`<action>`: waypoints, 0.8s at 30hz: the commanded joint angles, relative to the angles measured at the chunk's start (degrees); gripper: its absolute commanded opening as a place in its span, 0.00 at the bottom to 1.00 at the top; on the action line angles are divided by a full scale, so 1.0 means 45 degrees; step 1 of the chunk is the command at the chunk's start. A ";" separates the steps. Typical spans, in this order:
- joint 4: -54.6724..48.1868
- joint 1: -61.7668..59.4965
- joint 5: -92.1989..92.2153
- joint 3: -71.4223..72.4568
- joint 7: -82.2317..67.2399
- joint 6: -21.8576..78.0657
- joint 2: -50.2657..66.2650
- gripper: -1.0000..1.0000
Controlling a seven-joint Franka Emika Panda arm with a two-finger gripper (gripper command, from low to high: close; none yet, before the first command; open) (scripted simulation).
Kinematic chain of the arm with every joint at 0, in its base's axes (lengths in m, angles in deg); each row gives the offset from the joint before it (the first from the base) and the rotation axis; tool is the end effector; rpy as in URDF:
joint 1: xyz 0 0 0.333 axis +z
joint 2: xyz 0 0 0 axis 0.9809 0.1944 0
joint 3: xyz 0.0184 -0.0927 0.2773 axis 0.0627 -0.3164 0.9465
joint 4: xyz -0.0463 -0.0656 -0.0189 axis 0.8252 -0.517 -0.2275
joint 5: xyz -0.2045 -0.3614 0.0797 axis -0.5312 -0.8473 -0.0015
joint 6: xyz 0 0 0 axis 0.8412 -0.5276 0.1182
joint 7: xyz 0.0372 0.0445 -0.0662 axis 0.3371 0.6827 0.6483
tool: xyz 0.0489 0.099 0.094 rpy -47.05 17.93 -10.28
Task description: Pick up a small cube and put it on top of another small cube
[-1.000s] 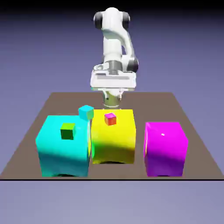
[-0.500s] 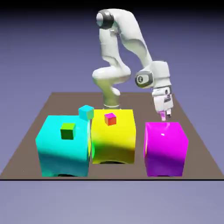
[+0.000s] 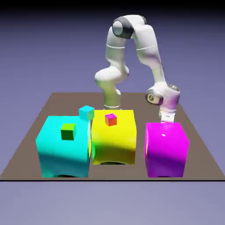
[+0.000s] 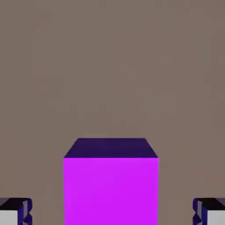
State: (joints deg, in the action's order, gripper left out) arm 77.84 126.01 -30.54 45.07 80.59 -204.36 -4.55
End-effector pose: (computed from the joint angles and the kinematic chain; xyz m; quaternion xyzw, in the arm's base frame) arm 0.2573 0.2924 0.0541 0.9543 0.2951 -0.0223 0.0424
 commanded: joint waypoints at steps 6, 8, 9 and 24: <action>0.0026 -0.0045 0.0072 0.0067 -0.0056 0.0190 -0.0216 0.00; 0.0137 -0.0236 0.0380 0.0353 -0.0295 0.1000 -0.1138 0.00; 0.0192 -0.0332 0.0533 0.0496 -0.0414 0.1405 -0.1599 0.00; -0.4240 0.2284 0.0021 0.1197 -0.5406 0.8666 -0.1502 0.00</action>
State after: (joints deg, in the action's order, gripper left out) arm 58.76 136.23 -30.30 50.47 56.19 -165.32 -11.31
